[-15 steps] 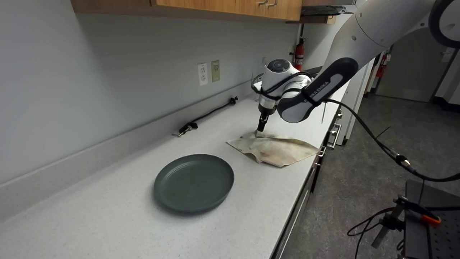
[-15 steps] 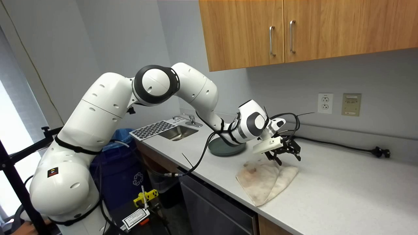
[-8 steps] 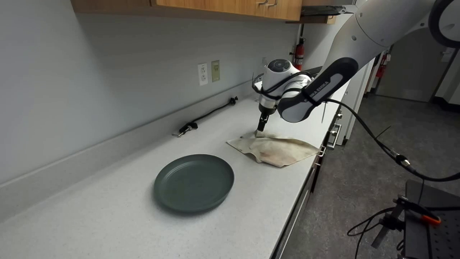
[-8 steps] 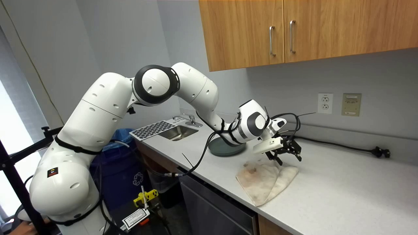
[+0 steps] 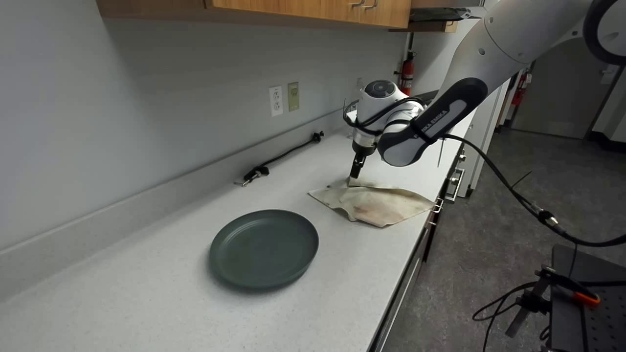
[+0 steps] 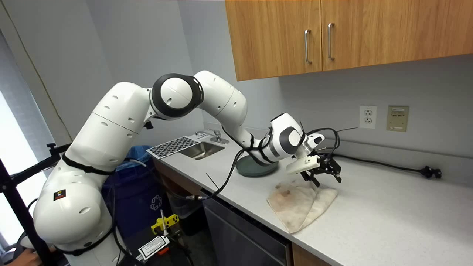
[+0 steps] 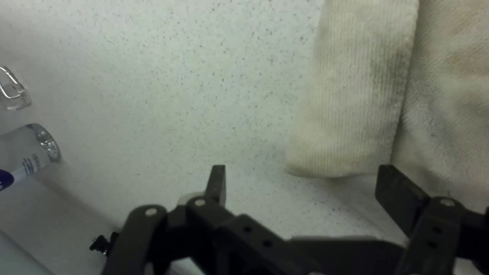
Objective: Unfold the cloth on the counter
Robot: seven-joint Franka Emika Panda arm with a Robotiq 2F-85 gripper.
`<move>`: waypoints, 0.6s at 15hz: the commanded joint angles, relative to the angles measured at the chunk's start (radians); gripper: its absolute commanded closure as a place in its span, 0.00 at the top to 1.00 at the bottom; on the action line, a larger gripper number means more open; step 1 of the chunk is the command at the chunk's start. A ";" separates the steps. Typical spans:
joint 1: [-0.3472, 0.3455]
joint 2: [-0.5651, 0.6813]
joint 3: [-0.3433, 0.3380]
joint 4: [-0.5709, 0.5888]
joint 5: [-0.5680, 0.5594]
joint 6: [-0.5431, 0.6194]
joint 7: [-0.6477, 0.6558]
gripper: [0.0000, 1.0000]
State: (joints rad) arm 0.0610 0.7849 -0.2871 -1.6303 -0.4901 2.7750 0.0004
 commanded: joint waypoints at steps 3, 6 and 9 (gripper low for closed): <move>0.002 0.001 -0.003 0.001 0.010 0.000 -0.004 1.00; 0.003 0.001 -0.004 0.001 0.011 0.000 0.000 1.00; 0.002 0.001 -0.004 0.001 0.012 0.000 0.001 1.00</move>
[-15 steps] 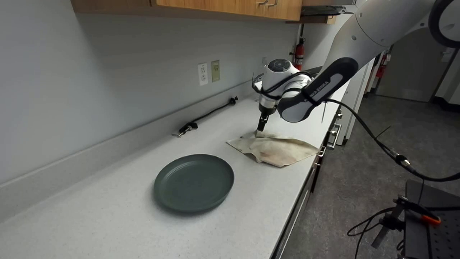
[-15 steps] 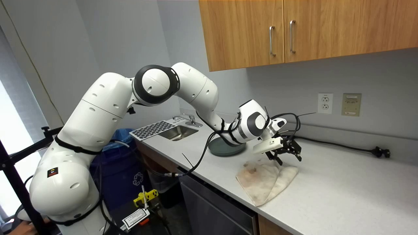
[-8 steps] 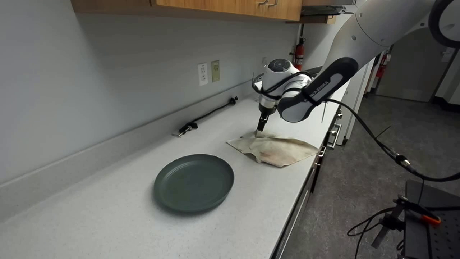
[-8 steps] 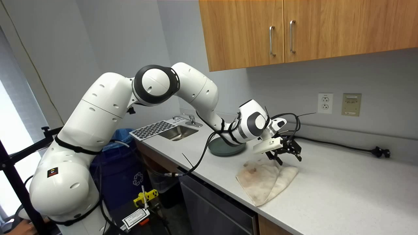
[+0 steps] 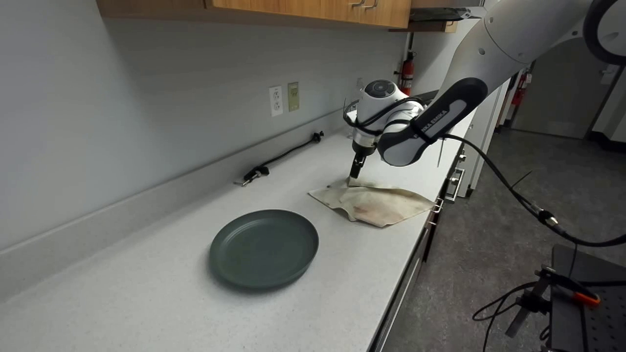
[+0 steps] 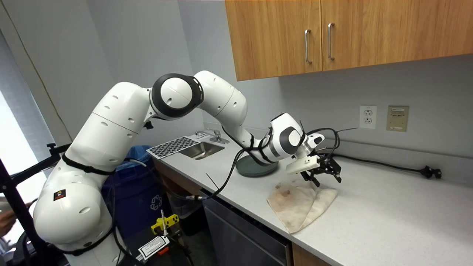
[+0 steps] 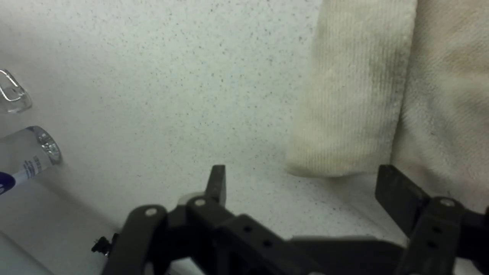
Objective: Unfold the cloth on the counter
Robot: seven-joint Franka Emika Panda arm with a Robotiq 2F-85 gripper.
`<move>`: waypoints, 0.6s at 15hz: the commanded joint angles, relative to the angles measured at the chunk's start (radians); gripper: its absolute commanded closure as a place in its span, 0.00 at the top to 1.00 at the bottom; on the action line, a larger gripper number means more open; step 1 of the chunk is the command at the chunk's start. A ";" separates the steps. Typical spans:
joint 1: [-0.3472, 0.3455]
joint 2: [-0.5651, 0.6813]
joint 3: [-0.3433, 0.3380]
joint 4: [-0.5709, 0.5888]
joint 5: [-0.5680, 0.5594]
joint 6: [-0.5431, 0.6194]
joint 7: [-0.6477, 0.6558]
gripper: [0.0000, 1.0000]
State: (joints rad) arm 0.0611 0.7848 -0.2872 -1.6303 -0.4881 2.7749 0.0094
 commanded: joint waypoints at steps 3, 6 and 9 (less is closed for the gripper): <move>0.002 0.001 -0.004 0.001 0.010 0.000 -0.008 1.00; 0.012 0.026 -0.019 0.022 -0.002 0.000 0.001 1.00; 0.021 0.081 -0.028 0.063 -0.004 -0.011 0.012 1.00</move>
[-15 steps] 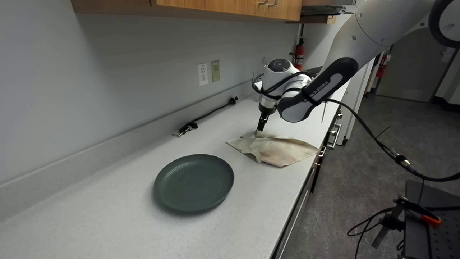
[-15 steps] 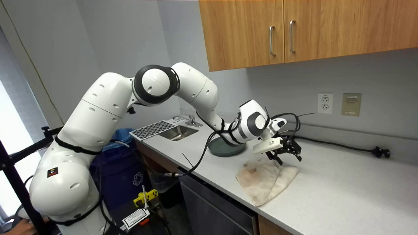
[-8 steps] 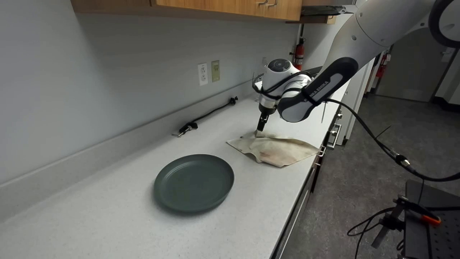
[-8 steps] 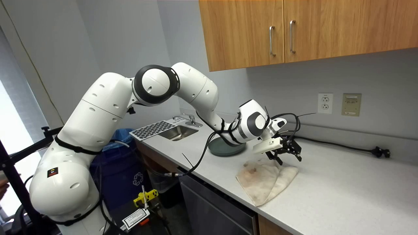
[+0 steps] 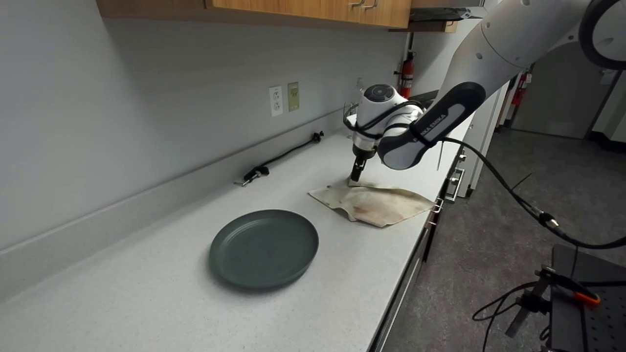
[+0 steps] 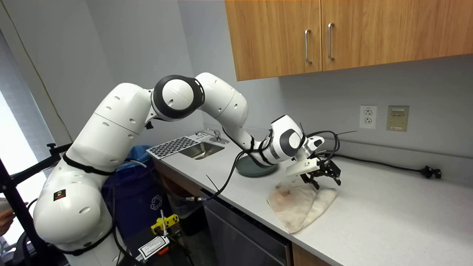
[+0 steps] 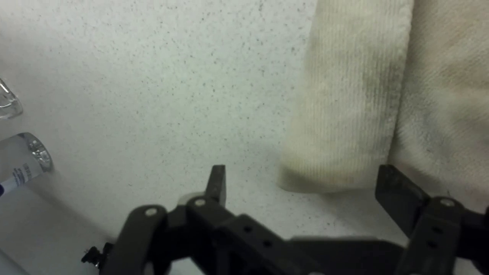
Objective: Unfold the cloth on the counter
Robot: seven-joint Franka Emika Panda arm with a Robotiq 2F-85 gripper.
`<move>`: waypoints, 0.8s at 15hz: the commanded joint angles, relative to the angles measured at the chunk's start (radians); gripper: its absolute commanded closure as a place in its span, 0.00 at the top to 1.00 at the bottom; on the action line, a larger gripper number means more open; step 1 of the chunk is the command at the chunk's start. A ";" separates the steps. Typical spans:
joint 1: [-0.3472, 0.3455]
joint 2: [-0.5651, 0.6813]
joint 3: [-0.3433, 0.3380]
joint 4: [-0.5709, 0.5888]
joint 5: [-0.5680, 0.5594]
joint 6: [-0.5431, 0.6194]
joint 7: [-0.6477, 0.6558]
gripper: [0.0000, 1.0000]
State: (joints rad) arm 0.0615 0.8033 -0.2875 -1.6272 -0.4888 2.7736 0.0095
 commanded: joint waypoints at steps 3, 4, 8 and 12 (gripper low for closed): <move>0.026 0.118 -0.033 0.114 -0.003 0.002 0.016 1.00; 0.040 0.144 -0.055 0.142 -0.012 0.012 0.034 1.00; 0.081 0.223 -0.152 0.242 -0.046 0.022 0.089 1.00; 0.106 0.279 -0.232 0.296 -0.045 -0.002 0.139 1.00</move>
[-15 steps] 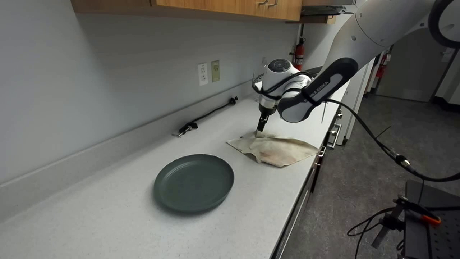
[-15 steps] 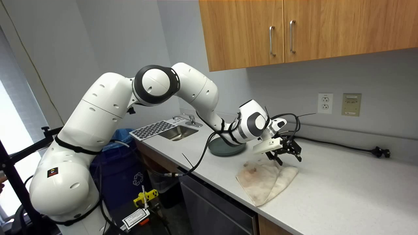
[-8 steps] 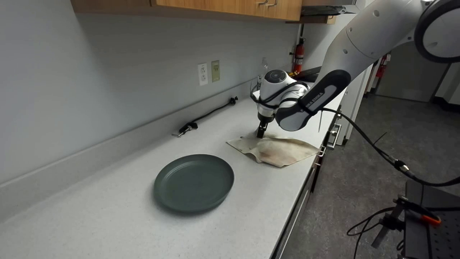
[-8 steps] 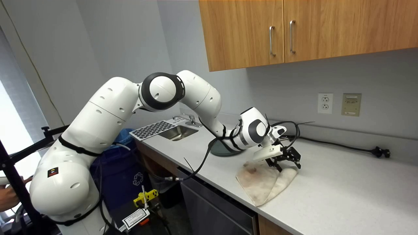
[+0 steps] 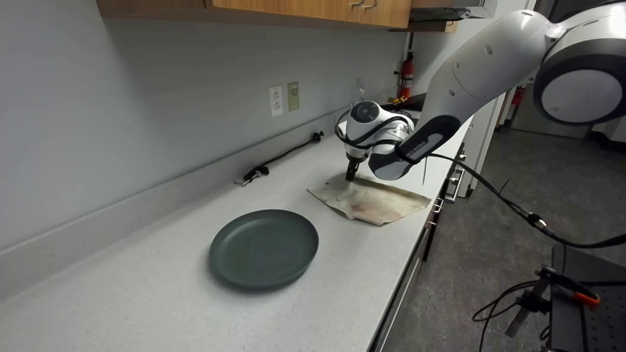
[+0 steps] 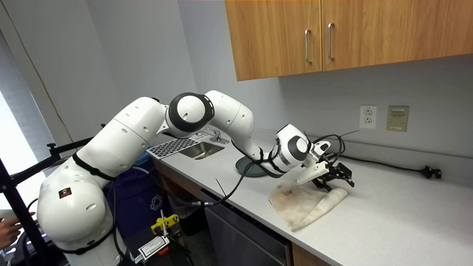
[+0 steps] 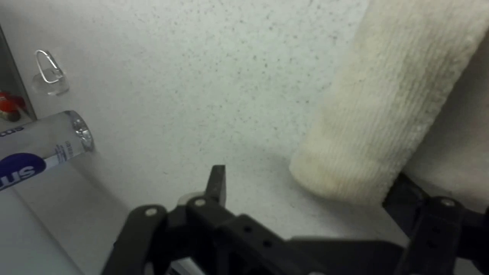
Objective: Unfold the cloth on the counter
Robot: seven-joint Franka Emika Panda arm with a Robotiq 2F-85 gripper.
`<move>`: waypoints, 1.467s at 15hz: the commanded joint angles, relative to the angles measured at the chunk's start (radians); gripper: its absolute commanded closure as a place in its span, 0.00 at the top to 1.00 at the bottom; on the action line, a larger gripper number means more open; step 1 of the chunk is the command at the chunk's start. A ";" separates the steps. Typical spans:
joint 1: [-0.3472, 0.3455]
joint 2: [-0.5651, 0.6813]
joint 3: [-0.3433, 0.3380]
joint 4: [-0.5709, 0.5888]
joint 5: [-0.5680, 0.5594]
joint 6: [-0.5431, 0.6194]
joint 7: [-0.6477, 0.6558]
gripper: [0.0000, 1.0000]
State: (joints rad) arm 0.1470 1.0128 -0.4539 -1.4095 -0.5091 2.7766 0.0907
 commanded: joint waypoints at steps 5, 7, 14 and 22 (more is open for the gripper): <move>0.037 0.115 -0.120 0.119 -0.021 -0.031 0.098 1.00; 0.043 0.129 -0.138 0.131 -0.017 -0.029 0.117 1.00; 0.015 0.123 -0.084 0.133 0.022 -0.029 0.098 1.00; 0.042 -0.065 -0.167 -0.072 0.003 0.034 0.128 1.00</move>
State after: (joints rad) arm 0.1730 1.0525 -0.5747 -1.3700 -0.4876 2.7890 0.1993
